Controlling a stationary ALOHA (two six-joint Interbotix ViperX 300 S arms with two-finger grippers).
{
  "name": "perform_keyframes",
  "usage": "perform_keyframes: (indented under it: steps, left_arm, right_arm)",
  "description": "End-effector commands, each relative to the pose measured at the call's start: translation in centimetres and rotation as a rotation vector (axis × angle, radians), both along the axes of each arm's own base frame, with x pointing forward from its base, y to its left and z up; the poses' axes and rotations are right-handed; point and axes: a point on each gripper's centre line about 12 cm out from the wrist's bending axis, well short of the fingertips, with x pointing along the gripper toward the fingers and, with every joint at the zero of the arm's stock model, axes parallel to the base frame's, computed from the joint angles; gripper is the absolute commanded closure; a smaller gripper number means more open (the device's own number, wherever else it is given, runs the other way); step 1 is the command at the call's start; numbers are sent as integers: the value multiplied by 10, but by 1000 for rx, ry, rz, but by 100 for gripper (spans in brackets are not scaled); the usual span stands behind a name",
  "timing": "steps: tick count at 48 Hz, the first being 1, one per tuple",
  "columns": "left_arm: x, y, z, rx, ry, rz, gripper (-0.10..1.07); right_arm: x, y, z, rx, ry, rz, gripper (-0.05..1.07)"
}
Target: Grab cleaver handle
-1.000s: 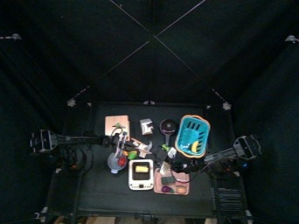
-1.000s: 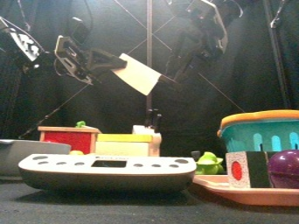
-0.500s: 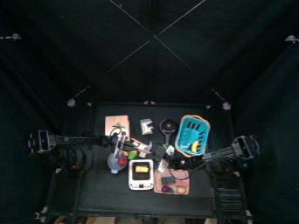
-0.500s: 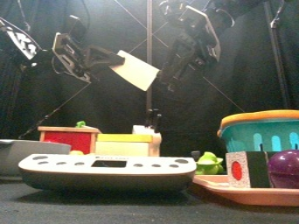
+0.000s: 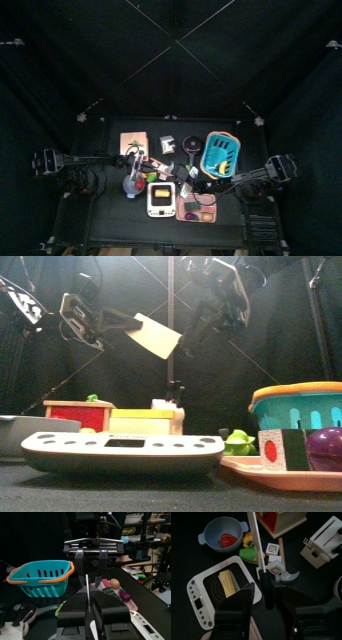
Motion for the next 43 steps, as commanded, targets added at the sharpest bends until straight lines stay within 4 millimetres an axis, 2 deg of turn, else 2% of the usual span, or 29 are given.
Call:
perform_keyframes:
  steps: [1, 9, 18, 33, 43]
  left_arm:
    - [1, 0, 7, 4, -27, -3, 54]
    - [1, 0, 6, 4, -25, -2, 53]
    - [0, 1, 6, 2, -24, 0, 50]
    - [1, 6, 10, -45, -44, 46, 13]
    - [-4, 24, 12, -166, -80, 179, 10]
  right_arm:
    - [0, -2, 9, 4, -26, -2, 41]
    - [-1, -5, 6, 5, -16, -14, 56]
    - [-2, -6, 5, 5, -14, -17, 61]
    - [-6, -5, -2, 30, 9, -30, 61]
    - [-12, -6, -3, 74, 25, -72, 61]
